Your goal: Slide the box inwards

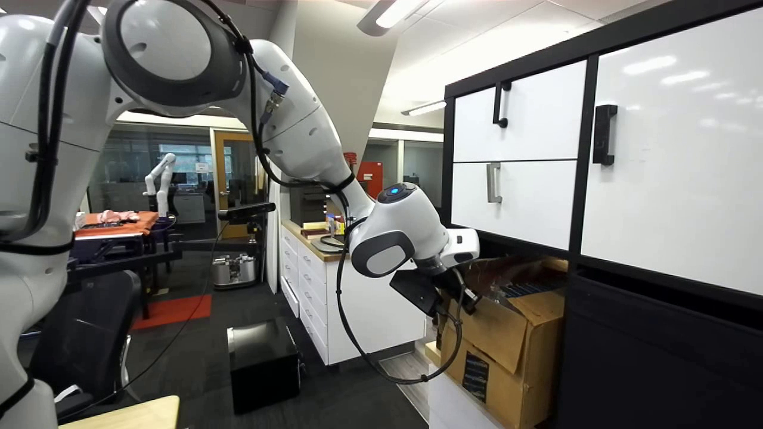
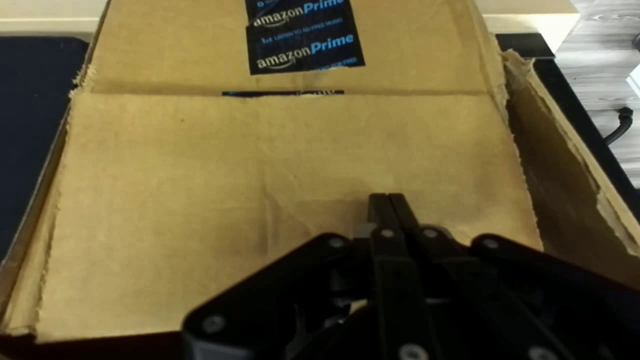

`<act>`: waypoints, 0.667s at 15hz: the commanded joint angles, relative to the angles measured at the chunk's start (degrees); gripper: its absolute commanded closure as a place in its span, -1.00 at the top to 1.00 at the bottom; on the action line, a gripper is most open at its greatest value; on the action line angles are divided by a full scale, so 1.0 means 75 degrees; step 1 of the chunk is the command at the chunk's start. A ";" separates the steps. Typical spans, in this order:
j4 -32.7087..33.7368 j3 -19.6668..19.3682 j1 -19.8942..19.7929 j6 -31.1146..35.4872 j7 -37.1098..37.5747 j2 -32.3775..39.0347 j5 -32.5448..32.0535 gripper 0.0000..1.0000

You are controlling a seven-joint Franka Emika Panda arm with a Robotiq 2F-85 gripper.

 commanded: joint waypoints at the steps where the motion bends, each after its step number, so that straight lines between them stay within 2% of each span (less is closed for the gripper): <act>1: 0.0956 0.0041 -0.0159 0.0240 -0.0175 0.0904 -0.0157 -1.00; 6: 0.1302 0.0003 -0.0132 0.0217 -0.0166 0.1103 -0.0171 -1.00; 10: 0.0892 -0.0194 -0.0028 -0.0218 -0.0048 0.0640 -0.0109 -1.00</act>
